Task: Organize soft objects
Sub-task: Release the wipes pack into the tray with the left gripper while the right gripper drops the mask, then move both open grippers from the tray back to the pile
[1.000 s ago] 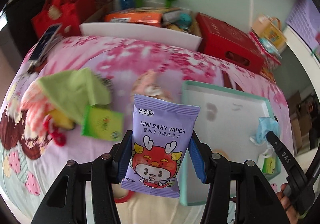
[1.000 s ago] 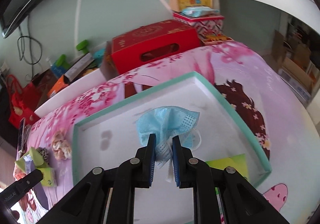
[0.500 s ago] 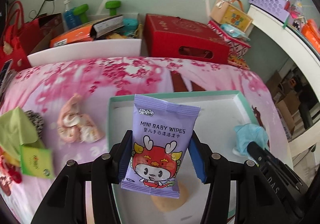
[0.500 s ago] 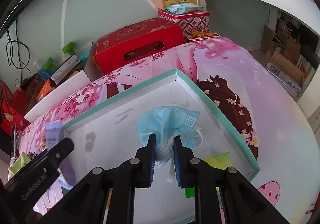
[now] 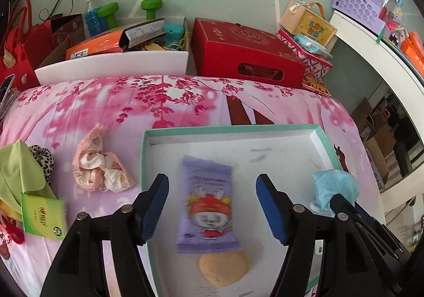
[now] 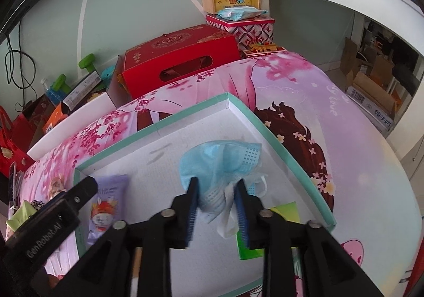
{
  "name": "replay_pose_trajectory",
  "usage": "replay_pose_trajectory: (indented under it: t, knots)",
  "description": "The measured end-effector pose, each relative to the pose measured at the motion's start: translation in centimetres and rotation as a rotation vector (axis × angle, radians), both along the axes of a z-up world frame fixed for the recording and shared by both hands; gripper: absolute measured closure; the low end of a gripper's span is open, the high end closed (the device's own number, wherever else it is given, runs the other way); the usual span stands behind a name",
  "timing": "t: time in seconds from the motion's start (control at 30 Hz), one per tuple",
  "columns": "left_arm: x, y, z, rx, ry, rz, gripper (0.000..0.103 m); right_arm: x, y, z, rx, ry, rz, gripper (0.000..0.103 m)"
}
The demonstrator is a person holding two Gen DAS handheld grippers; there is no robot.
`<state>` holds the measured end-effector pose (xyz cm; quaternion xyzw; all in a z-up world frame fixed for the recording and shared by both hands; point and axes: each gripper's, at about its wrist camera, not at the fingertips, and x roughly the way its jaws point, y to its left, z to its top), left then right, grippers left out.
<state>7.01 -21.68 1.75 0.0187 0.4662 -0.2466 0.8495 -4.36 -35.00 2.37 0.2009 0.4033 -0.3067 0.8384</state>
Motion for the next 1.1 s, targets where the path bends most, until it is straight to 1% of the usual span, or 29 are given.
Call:
replay_pose_trajectory:
  t: [0.07, 0.1, 0.13, 0.2, 0.23, 0.3, 0.33, 0.4, 0.43, 0.57, 0.6, 0.87, 1.03, 1.1]
  knots:
    - [0.2, 0.3, 0.2, -0.003, 0.004, 0.009, 0.031, -0.1, 0.0, 0.0, 0.0, 0.001, -0.003, 0.053]
    - [0.2, 0.5, 0.2, -0.007, 0.006, 0.012, 0.027, -0.1, 0.0, 0.0, 0.002, 0.001, -0.001, 0.052]
    - [0.3, 0.7, 0.3, -0.011, 0.008, 0.016, 0.019, 0.0, 0.0, 0.1, 0.002, 0.002, 0.001, 0.05]
    - [0.4, 1.0, 0.6, -0.016, 0.01, 0.026, 0.015, 0.0, 0.0, 0.1, 0.001, 0.006, 0.003, 0.042]
    - [0.5, 1.2, 0.7, -0.016, 0.01, 0.032, 0.014, 0.0, 0.0, 0.0, 0.002, 0.008, 0.004, 0.039]
    - [0.7, 1.7, 1.0, -0.017, 0.012, 0.053, 0.013, 0.0, 0.0, 0.0, 0.007, 0.01, 0.007, 0.028]
    - [0.8, 2.0, 1.1, -0.017, 0.015, 0.061, 0.011, 0.0, 0.0, 0.0, 0.01, 0.01, 0.006, 0.026]
    - [1.1, 2.6, 1.2, -0.014, 0.023, 0.086, 0.01, -0.1, 0.0, -0.1, 0.016, 0.01, 0.002, 0.019]
    - [1.2, 2.8, 1.3, -0.01, 0.025, 0.097, 0.01, -0.1, 0.0, -0.1, 0.017, 0.011, 0.002, 0.017]
    - [1.7, 4.0, 1.1, 0.025, 0.037, 0.147, 0.01, 0.0, 0.0, -0.2, 0.011, 0.025, -0.001, 0.002]
    - [1.8, 4.2, 1.0, 0.03, 0.041, 0.156, 0.01, 0.0, 0.1, -0.2, 0.011, 0.027, -0.001, 0.0]
    - [2.6, 6.7, 0.1, 0.049, 0.088, 0.236, 0.009, 0.0, 0.3, -0.2, 0.002, 0.039, 0.001, 0.0]
    - [2.7, 8.7, 0.4, 0.026, 0.104, 0.267, 0.009, 0.3, 1.0, 0.2, -0.011, 0.031, 0.022, 0.0]
    - [2.8, 9.5, 0.6, 0.024, 0.107, 0.277, 0.009, 0.3, 1.3, 0.7, -0.019, 0.012, 0.026, 0.0]
